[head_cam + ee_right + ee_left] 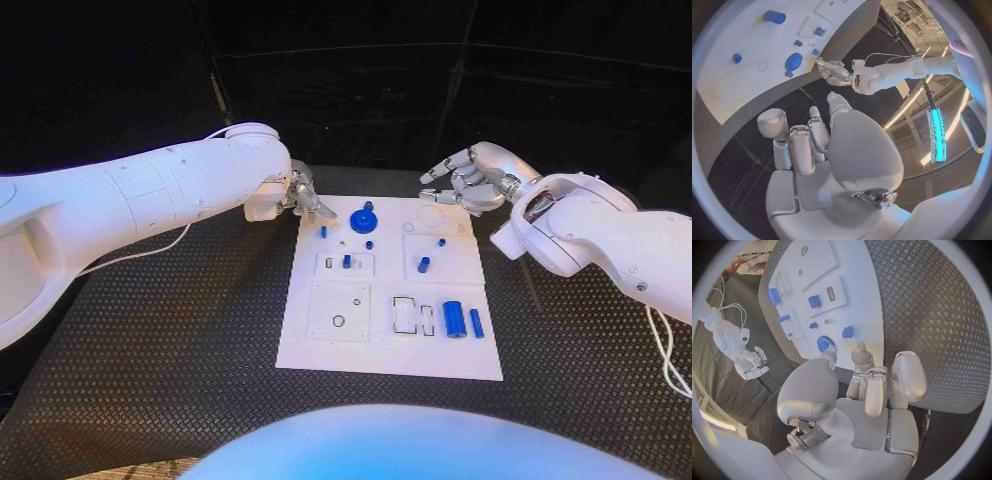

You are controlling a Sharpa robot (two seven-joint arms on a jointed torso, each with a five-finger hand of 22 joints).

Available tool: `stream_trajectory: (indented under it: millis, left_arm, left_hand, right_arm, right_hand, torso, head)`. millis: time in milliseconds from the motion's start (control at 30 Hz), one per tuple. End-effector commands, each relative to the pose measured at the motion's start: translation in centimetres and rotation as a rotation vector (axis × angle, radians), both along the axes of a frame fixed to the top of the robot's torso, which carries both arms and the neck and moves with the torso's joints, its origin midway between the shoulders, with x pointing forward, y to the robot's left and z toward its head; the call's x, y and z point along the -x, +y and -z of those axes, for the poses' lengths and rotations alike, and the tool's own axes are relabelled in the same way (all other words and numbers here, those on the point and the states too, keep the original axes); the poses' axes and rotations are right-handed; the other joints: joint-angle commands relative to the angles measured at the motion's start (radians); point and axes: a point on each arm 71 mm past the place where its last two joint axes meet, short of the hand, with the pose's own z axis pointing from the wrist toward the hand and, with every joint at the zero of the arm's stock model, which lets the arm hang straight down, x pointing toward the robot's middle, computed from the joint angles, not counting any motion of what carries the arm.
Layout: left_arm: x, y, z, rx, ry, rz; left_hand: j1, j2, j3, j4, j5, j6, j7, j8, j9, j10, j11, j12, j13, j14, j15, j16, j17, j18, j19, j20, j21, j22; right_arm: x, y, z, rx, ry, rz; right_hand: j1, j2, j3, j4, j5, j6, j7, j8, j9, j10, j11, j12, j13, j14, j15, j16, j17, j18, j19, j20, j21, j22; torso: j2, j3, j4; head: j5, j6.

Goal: Assemble the parts on the task board

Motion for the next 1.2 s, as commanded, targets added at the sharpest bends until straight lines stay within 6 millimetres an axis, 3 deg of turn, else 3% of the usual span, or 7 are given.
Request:
stream_trajectory:
  millis: [33,833,1200]
  left_arm:
    - [0.1,-0.3,0.3,-0.008,0.019,0.02]
    - [0.4,-1.1,1.1,-0.003,0.05,0.035]
    - [0.3,-1.3,1.1,0.022,0.039,0.016]
  left_hand:
    - [0.003,0.01,-0.01,0.0,-0.002,0.009,0.002,-0.005,-0.003,0.007,0.001,0.009,0.003,0.104,0.006,0.003,0.263,0.011,0.01,-0.001,0.008,0.004]
    - [0.064,0.048,-0.039,-0.004,-0.002,0.039,-0.005,0.007,-0.014,0.01,-0.005,0.014,0.0,0.104,0.002,0.003,0.263,0.01,0.012,-0.005,0.009,0.009]
    - [0.109,0.092,-0.038,-0.018,-0.002,0.045,-0.008,0.014,-0.019,0.011,-0.008,0.016,-0.002,0.104,-0.001,0.003,0.263,0.01,0.012,-0.007,0.008,0.011]
  right_arm:
    - [0.0,0.2,-0.1,-0.003,0.001,-0.012]
    - [0.0,0.3,0.0,-0.002,0.006,-0.013]
    - [0.0,0.3,0.0,-0.003,0.005,-0.013]
  right_hand:
    - [-0.009,0.002,-0.002,0.005,0.007,0.003,-0.003,0.004,-0.001,-0.002,-0.007,-0.003,0.001,0.061,-0.007,-0.005,0.065,0.007,-0.007,0.001,-0.003,0.0]
    - [-0.01,0.003,-0.002,0.006,0.009,0.003,-0.003,0.004,-0.001,-0.001,-0.007,-0.003,0.001,0.061,-0.007,-0.005,0.065,0.007,-0.007,0.001,-0.003,0.0]
    - [-0.01,0.004,-0.001,0.006,0.011,0.003,-0.003,0.004,-0.001,-0.001,-0.007,-0.003,0.001,0.061,-0.007,-0.005,0.065,0.007,-0.007,0.001,-0.003,-0.001]
  torso:
    - [0.0,0.0005,0.0002]
    - [0.0,0.0003,0.0009]
    - [0.0,0.0004,0.0007]
  head:
    - [0.002,0.0]
    - [-0.005,0.0]
    - [-0.004,0.0]
